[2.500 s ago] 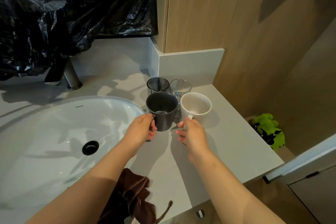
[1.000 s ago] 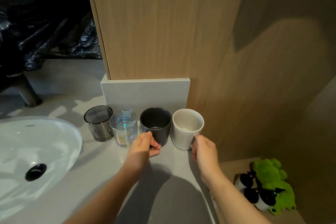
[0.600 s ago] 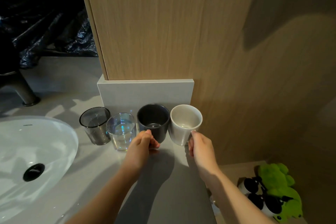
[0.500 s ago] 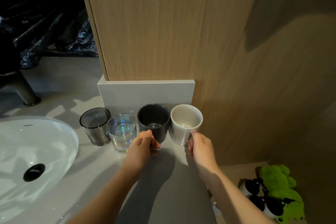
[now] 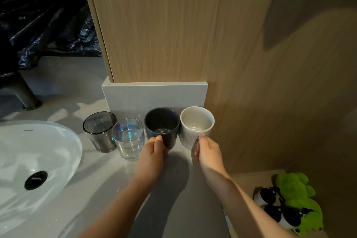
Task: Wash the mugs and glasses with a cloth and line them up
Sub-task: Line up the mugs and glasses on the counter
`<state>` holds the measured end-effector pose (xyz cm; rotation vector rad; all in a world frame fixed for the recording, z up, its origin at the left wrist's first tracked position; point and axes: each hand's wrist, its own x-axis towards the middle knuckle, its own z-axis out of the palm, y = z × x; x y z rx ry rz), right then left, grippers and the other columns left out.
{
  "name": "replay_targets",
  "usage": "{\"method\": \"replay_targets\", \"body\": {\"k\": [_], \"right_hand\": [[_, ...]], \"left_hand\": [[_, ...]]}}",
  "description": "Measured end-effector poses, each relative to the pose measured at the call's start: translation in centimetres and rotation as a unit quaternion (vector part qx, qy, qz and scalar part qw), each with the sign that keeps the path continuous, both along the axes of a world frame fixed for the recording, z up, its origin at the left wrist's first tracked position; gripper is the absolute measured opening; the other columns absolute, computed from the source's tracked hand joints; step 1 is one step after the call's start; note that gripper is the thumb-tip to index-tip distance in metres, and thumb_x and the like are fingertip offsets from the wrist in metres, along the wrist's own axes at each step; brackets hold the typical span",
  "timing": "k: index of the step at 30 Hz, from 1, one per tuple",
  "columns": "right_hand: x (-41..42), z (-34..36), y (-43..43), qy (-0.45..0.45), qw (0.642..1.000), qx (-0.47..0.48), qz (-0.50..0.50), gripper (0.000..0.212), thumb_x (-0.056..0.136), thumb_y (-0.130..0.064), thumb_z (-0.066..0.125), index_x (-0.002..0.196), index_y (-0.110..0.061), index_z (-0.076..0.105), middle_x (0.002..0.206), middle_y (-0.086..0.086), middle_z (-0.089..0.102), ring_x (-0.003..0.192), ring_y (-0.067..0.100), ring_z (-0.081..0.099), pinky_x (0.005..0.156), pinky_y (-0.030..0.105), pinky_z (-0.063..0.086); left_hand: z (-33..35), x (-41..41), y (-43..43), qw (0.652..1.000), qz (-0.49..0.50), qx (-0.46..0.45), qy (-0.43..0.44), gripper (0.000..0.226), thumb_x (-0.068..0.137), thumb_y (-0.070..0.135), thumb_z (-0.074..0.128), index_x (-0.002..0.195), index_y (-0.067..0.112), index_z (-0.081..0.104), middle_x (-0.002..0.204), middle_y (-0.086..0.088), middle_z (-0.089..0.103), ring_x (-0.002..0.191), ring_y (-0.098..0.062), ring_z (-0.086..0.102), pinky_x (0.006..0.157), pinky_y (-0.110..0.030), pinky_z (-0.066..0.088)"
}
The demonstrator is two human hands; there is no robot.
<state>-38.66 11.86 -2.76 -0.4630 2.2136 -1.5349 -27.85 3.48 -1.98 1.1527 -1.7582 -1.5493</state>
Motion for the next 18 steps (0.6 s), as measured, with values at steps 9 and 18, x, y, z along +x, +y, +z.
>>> {"method": "replay_targets", "body": {"k": [9, 18], "right_hand": [[0.50, 0.40, -0.10, -0.019, 1.000, -0.010, 0.012, 0.047, 0.101, -0.026, 0.034, 0.056, -0.013, 0.042, 0.057, 0.005, 0.047, 0.058, 0.017, 0.044, 0.063, 0.029, 0.036], [0.78, 0.42, 0.00, -0.064, 0.997, -0.035, 0.006, 0.042, 0.101, -0.030, 0.036, 0.068, -0.009, 0.051, 0.073, 0.010, 0.061, 0.055, 0.016, 0.050, 0.063, 0.030, 0.043]], "left_hand": [[0.09, 0.13, -0.07, 1.000, -0.008, -0.001, -0.007, 0.040, 0.103, 0.027, 0.032, 0.071, 0.012, 0.052, 0.078, -0.011, 0.059, 0.090, -0.033, 0.059, 0.093, -0.048, 0.047], [-0.21, 0.22, -0.21, 1.000, -0.002, -0.006, -0.017, 0.039, 0.101, 0.032, 0.035, 0.070, 0.015, 0.050, 0.080, -0.014, 0.062, 0.088, -0.035, 0.060, 0.089, -0.052, 0.048]]}}
